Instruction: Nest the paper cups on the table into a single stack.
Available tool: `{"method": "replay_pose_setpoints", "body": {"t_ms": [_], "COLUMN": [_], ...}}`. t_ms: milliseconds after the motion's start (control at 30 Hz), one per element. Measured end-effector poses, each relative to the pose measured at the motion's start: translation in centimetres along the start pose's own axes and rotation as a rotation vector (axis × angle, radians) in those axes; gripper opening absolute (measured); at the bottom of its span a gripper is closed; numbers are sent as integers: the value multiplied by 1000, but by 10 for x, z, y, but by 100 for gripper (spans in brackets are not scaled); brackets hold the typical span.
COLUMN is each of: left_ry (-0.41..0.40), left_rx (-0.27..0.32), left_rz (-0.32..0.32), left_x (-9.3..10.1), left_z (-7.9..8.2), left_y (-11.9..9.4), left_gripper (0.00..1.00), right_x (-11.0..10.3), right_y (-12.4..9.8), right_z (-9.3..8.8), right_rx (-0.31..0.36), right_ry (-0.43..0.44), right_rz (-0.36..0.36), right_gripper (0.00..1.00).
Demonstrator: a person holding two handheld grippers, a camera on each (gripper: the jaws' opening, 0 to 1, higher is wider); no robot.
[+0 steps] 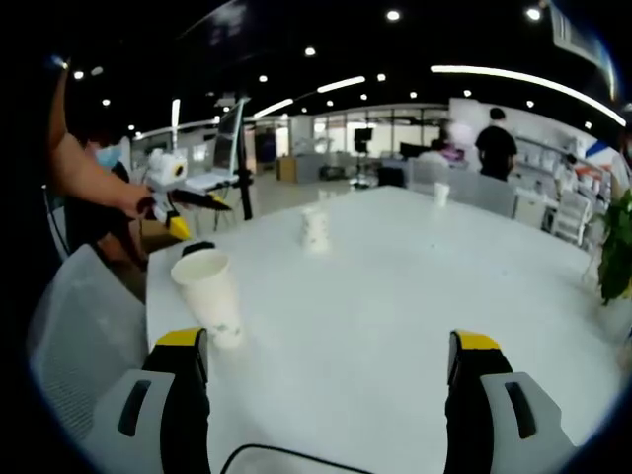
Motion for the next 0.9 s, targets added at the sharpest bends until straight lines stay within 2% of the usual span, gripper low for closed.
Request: {"method": "replay_pose_setpoints", "body": {"t_ms": [233,367,533,600,667,900], "left_ry": [-8,-22,18,4,-15,-1], "left_rx": [-26,-21,-19,-15,-7,-16], "left_rz": [1,2,49,59,58,48], "left_x": [-9,-13,-24,-27,-29,-35], "left_z": [0,3,7,9,11,12], "left_y": [19,29,43,50,57,81], "left_gripper": [98,98,97,98,98,98], "right_x": [0,0,0,0,0,-1], "right_y": [-1,-1,-1,0,0,0], "right_z": [-1,-3,-3,-3,-3,-2], "right_rx": [-5,-9,-8,-5,-2,1], "right_ry": [10,15,18,20,22,27], "right_rz": [-4,-5,-6,-5,-6,-8], "right_gripper": [100,100,100,100,100,100]}}
Point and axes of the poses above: the point that each gripper's makers call its tool centre point, and the gripper's own axes: y roughly forward along the fingers, x roughly to its right, z roughly out of its top, the point moved 9 cm from there along -y, roughly backward along the fingers, and after that the axes turned 3 degrees about z, right-handed, at the moved point
